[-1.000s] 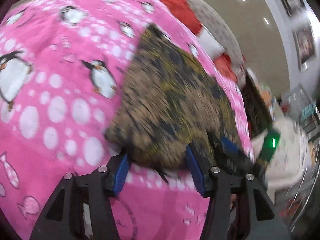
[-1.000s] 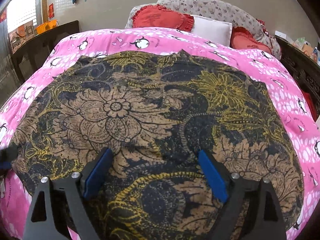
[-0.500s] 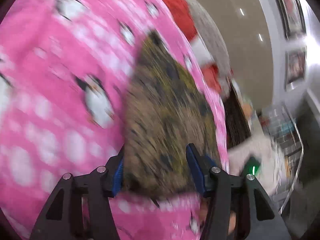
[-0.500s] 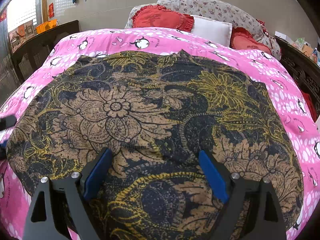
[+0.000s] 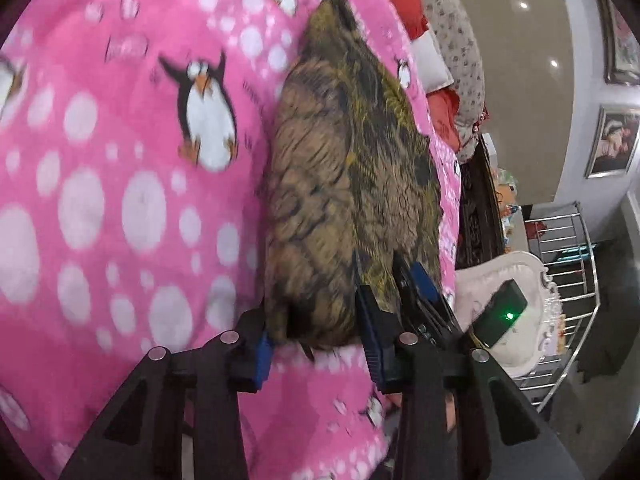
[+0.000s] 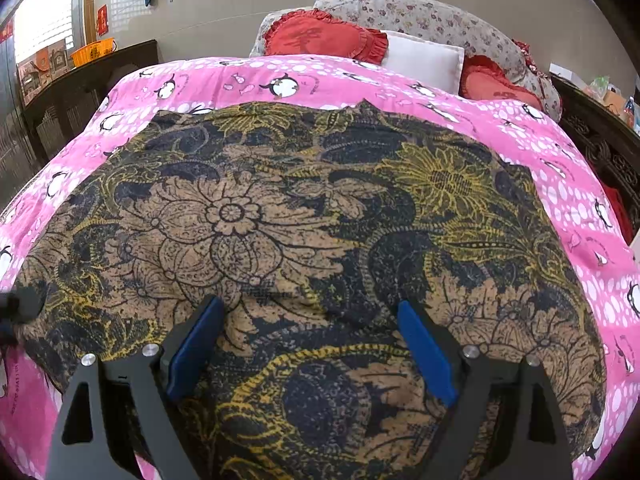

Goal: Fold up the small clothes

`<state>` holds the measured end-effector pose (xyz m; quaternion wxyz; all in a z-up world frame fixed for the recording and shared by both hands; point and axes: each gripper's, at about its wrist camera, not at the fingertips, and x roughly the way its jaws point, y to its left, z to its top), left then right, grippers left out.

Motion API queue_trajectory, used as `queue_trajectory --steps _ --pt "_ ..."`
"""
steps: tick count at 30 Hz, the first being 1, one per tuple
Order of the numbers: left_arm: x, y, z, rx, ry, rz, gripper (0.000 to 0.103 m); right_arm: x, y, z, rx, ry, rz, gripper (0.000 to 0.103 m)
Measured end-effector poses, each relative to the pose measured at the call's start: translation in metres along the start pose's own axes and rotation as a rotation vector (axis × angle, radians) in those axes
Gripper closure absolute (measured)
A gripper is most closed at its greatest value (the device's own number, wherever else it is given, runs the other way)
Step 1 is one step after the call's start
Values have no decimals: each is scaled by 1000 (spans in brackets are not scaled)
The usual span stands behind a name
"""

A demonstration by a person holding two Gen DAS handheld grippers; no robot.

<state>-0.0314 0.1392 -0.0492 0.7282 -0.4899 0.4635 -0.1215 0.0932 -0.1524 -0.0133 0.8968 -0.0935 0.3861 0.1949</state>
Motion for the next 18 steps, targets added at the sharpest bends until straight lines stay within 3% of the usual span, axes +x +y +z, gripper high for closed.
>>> queue_trajectory --steps 4,12,18 --pt "-4 -1 2 -37 29 23 86 1 0 0 0 1 1 12" --pt "-1 -13 -29 60 52 60 84 1 0 0 1 0 1 12" --pt "7 -7 0 -50 -46 -43 82 1 0 1 2 0 0 12"
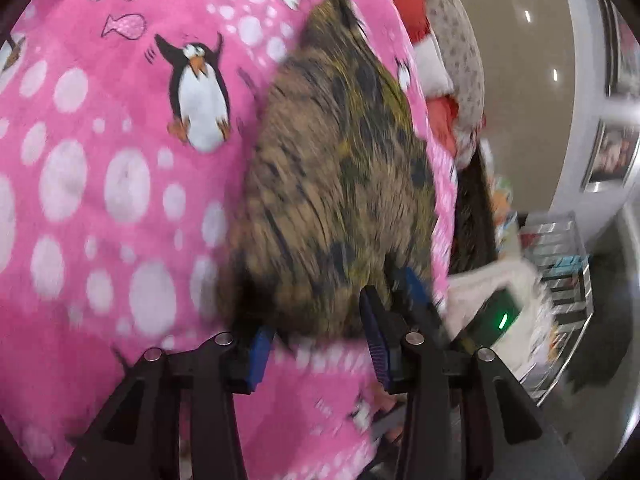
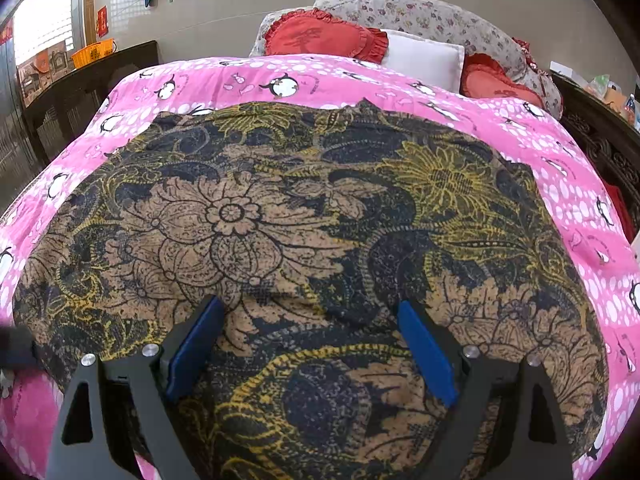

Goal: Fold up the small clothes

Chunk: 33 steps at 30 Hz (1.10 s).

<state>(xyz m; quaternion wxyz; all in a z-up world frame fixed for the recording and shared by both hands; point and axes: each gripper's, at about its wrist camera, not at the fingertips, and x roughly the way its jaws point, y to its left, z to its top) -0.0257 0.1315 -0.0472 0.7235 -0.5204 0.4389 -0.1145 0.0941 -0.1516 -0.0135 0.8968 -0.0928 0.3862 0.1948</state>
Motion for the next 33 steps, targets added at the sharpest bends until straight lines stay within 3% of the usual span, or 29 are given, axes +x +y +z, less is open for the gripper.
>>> queue_trajectory --steps 5,9,12,17,19,20,21,23,24,26,28,31,33 --pt "-7 15 6 -92 -63 -102 82 0 0 0 1 1 0 12" --pt "-28 27 10 -125 -210 -108 82 0 0 0 1 1 0 11" --pt "-18 15 12 -60 -163 -59 80 0 0 0 0 1 -1 11" --pt "-10 8 15 -7 -90 -58 78 0 0 0 0 1 -1 12" --pt "-14 8 16 7 -115 -25 86 0 0 0 1 2 0 11" --pt "-17 4 15 37 -145 49 100 0 0 0 0 5 -2 11" --pt "-19 -2 14 93 -177 148 103 0 0 2 -3 15 -5 11" --pt "-17 -14 12 174 -216 231 103 -2 3 15 -30 77 -19 12" --pt "-15 -25 7 239 -244 299 103 -5 6 24 -47 97 -30 20" --pt "-7 -57 -10 441 -330 454 103 -19 13 57 -55 72 7 22" --pt "3 -93 -36 705 -443 588 103 -28 24 93 -74 62 121 22" --pt "18 -127 -62 964 -508 621 103 -14 49 146 -122 188 360 19" --pt "23 -137 -66 1027 -495 590 103 12 65 174 -109 301 500 19"
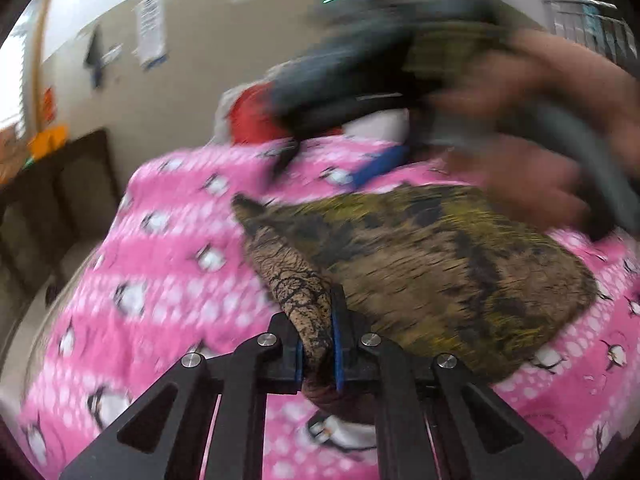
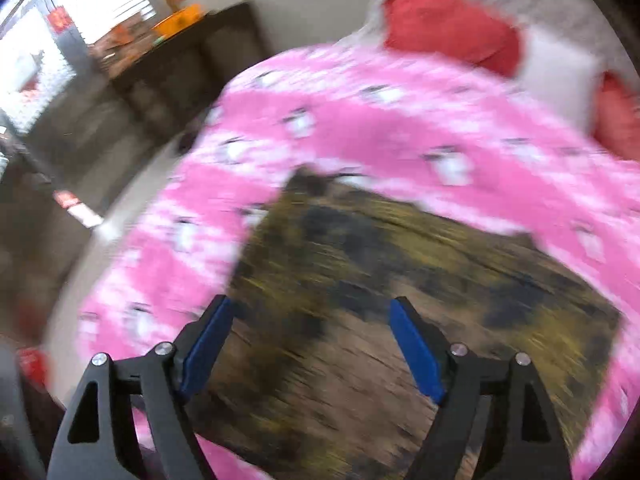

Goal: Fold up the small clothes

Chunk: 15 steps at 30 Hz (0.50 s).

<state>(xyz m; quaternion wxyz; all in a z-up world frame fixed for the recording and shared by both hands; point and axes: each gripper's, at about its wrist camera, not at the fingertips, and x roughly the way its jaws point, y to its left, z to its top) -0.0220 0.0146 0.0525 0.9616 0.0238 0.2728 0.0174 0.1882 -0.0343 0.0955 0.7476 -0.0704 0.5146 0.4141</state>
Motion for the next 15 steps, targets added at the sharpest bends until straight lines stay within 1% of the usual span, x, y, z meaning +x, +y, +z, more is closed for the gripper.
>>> queue_trajectory --steps 2,4,7,9,10,11,12,13,14,15 --pt "1 -3 6 11 -14 -36 103 22 -2 23 36 68 71 19" --pt "-1 -3 11 9 -26 -66 103 47 -5 42 71 140 91 19" --pt "-3 -2 14 -12 -33 -97 103 72 2 64 45 204 56 19" --pt "-4 -3 13 -13 -39 -109 103 86 10 75 -14 243 -28 19" --pt "-4 -4 13 -13 -41 -113 103 94 13 77 -39 273 -90 23" --pt "-9 -3 13 -14 -41 -118 103 100 15 79 -54 290 -122 28" --pt "-10 -3 13 -19 -42 -122 103 104 18 81 -73 299 -156 40" --pt "-10 -5 14 -22 -43 -125 103 108 19 81 -89 306 -181 45" --pt "-9 -5 13 -24 -44 -127 103 113 21 82 -100 312 -192 46" --pt "-9 -5 13 -24 -43 -126 103 118 24 81 -116 324 -202 50"
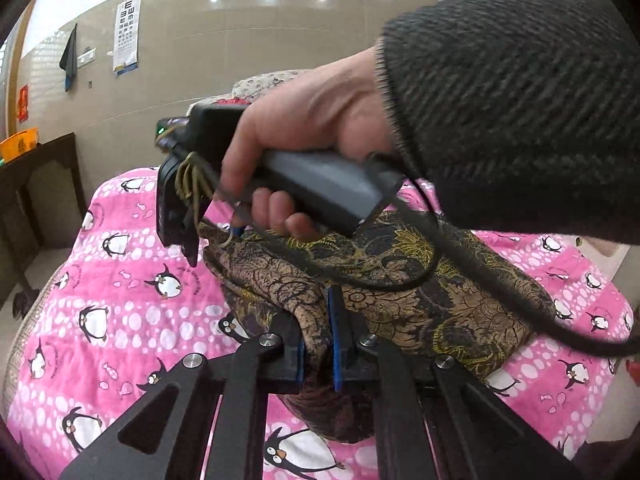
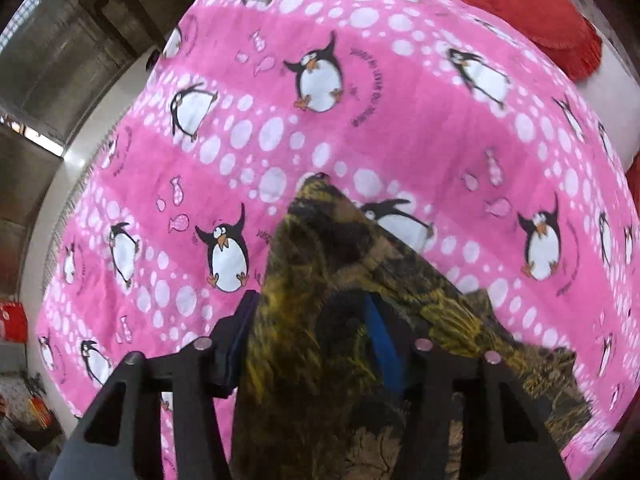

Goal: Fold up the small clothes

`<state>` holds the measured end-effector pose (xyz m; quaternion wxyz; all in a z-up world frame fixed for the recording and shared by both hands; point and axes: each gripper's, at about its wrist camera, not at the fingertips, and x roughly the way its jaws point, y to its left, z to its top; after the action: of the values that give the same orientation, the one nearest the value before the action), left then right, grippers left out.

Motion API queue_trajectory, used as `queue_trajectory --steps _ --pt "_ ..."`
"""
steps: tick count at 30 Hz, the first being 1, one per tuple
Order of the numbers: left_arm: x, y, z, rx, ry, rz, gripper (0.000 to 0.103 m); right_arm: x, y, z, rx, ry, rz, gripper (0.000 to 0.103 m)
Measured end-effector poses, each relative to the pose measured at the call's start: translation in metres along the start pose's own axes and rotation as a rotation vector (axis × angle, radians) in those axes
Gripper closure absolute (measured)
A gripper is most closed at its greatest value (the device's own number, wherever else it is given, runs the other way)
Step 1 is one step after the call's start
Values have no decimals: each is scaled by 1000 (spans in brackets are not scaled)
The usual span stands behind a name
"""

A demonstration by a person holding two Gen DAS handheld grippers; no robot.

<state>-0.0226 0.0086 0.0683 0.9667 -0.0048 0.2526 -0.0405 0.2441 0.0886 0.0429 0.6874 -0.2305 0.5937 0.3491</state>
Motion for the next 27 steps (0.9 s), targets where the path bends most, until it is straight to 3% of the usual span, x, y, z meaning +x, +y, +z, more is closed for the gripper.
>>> queue_trajectory --steps 3,4,5,8,12,15,19,23,27 --pt "-3 0 2 -11 8 -2 103 4 7 0 -27 -2 -47 68" --pt "-5 0 2 -12 6 -4 103 5 7 -2 -27 0 -45 88" --pt "-7 -1 3 -10 1 -8 103 3 5 -4 -10 0 -31 93" --pt "-14 -9 9 -6 -15 -41 103 -23 -19 -21 46 -67 47 94" --pt "-17 -40 24 18 -22 -139 103 -67 -69 -61 113 -124 120 94" --pt "-11 -76 34 77 -12 -214 103 -98 -118 -85 163 -171 121 94" --pt "8 -137 44 161 9 -330 103 -133 -182 -145 217 -217 90 94" --pt "41 -192 49 186 65 -419 103 -136 -239 -183 277 -215 48 94" --pt "84 -230 35 196 183 -463 103 -114 -282 -209 337 -199 58 94"
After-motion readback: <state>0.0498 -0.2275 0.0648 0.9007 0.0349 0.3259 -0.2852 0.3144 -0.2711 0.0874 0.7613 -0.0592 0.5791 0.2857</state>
